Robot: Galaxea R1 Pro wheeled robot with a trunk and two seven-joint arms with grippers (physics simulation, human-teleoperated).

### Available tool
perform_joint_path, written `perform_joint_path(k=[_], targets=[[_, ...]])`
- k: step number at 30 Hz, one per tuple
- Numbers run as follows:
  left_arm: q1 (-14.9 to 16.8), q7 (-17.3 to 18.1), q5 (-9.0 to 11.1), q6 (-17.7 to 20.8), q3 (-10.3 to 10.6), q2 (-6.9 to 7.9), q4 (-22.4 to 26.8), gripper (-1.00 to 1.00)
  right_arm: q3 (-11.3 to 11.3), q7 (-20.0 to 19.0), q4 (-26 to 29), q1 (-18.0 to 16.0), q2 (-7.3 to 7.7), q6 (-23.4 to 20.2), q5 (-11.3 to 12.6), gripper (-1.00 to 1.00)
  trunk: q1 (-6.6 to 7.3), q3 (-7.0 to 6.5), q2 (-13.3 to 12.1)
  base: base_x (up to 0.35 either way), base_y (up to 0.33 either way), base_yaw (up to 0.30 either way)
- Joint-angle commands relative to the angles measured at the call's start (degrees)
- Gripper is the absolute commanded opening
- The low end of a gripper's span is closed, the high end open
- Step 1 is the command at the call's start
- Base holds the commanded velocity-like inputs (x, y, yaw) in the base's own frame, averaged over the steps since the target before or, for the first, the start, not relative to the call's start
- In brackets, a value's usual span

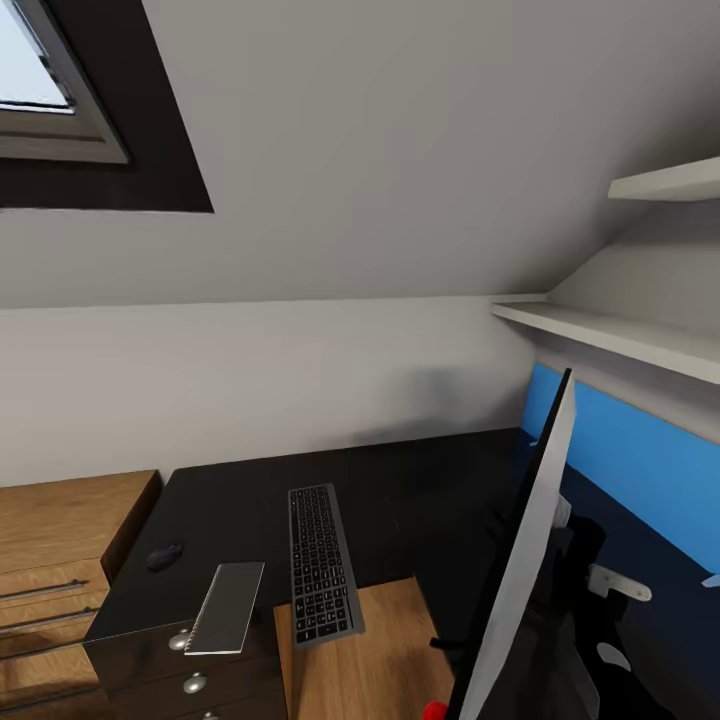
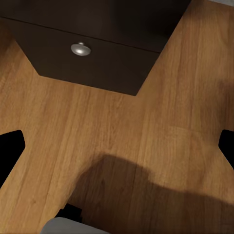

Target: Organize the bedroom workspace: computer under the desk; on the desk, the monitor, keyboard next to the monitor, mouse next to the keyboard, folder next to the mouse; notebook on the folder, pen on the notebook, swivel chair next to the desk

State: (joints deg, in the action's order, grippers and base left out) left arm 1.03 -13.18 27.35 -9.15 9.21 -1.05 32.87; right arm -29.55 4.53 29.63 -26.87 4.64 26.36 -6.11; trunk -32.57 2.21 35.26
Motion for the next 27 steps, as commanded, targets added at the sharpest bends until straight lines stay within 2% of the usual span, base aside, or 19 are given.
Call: perform_joint_path(k=[1,19,27], targets=[[0.04,-0.44,0.60,-0.31,0.46,0.07,0.00,1.00,0.02,0.30,0.08,-0.10,0.01,0.18,-0.57,-1.00,-0.02,0.10,0.09,0.000,0.000,0.000],[0.05,-0.44,0.60,-0.32,0.45,0.08,0.00,1.00,-0.10,0.39,0.08,-0.10,-0.09,0.01,-0.39,-1.00,-0.02,0.10,0.09,-0.003,0.000,0.000],[0.07,-0.44,0.60,-0.32,0.45,0.08,0.00,1.00,-0.15,0.39,0.08,-0.08,-0.12,0.14,-0.39,-1.00,-0.02,0.10,0.09,-0.192,0.000,0.000]])
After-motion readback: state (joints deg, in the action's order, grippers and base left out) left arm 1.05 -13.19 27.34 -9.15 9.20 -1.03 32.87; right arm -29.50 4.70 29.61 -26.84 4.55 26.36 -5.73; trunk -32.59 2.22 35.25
